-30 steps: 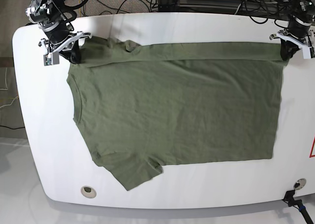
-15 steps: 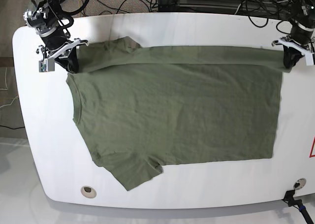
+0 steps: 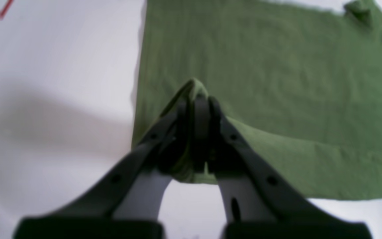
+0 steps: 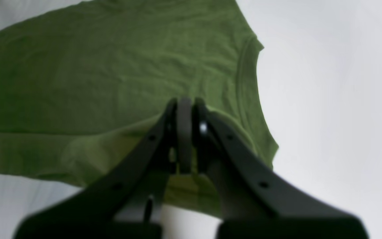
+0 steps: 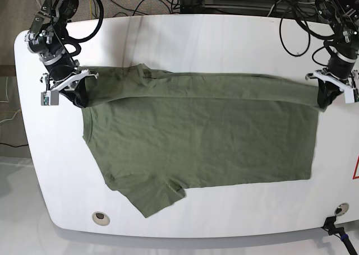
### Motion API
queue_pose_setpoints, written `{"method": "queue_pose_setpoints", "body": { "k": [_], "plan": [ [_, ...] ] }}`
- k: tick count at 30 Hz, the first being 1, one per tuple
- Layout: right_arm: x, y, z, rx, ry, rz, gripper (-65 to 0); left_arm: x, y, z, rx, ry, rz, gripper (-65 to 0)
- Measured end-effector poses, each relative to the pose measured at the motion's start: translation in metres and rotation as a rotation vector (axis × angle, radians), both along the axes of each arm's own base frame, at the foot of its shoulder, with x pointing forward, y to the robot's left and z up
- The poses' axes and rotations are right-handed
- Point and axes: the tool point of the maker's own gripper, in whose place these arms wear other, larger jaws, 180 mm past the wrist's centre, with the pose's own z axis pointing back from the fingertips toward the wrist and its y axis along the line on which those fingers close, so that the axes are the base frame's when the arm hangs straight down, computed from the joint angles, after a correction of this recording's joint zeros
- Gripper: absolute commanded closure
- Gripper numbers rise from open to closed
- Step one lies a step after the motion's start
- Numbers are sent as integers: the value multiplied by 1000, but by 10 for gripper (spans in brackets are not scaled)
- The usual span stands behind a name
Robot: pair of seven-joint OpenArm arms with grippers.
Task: Fold the T-shirt properly
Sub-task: 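Lift the shoulder edge with both grippers and fold it over the body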
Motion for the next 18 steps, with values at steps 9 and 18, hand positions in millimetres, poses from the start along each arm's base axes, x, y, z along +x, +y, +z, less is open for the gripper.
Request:
{"method": "queue_pose_setpoints", "body": {
  "k": [9, 18],
  "plan": [
    [32, -10, -18, 79, 16, -40, -19, 32, -8, 0, 65, 6, -33, -14],
    [71, -12, -18, 118, 11, -24, -19, 61, -6, -11, -7, 5, -23, -14]
  ]
}}
